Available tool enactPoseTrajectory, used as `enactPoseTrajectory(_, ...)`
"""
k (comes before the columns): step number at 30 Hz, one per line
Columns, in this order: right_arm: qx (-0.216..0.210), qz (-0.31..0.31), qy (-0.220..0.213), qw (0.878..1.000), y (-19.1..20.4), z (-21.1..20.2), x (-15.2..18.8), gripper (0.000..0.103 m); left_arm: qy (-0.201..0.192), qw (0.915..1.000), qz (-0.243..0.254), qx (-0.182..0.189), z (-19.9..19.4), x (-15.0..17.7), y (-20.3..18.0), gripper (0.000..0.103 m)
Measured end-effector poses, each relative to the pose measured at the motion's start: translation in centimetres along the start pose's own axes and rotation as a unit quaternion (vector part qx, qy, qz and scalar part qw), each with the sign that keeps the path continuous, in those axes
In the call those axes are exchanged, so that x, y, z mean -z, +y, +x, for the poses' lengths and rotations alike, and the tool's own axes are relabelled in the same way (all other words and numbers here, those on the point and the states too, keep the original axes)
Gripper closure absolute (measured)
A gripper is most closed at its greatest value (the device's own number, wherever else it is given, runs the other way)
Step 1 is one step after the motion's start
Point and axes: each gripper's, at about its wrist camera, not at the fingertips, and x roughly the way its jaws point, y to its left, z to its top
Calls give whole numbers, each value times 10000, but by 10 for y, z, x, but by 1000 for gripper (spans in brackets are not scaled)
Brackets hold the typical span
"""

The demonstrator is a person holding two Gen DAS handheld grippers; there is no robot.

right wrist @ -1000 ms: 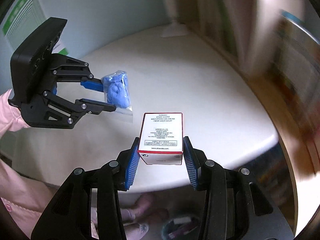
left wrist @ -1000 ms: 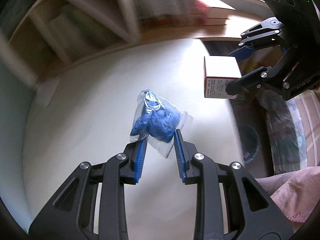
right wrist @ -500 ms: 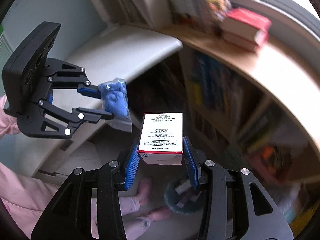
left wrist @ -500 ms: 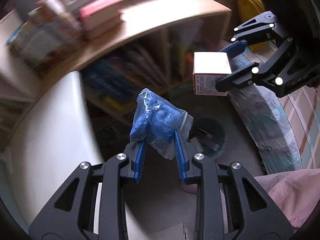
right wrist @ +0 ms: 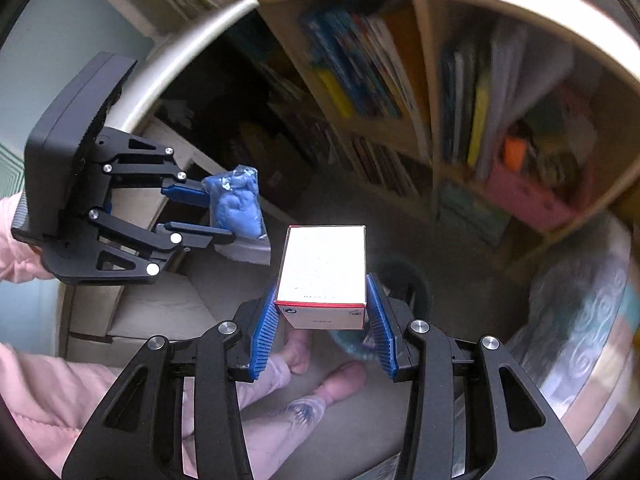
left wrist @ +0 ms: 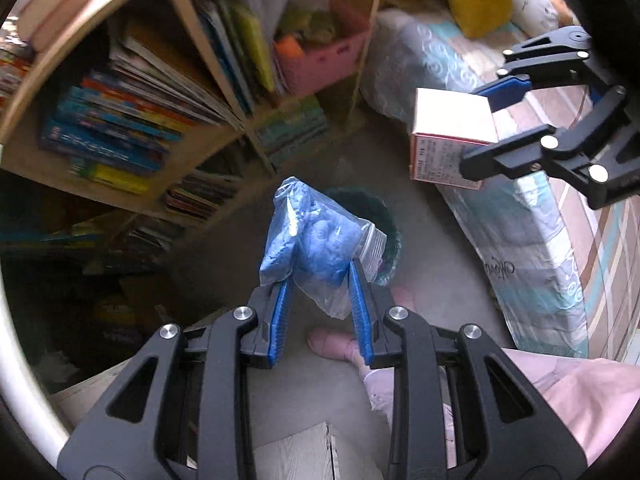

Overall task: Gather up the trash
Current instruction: 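Carry the bag and box with both tools over the trash bin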

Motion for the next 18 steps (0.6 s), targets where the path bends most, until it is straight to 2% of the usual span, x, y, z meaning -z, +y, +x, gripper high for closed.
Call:
enactPoseTrajectory(8, -84, 463, 161, 9988, -24, 46, 34, 60, 394, 9992, 65, 60, 58, 0, -10, 77)
enactPoseTrajectory(18, -126, 844, 226, 9961, -46, 93, 49, 60, 701, 9974, 101, 152, 117, -2, -11, 77)
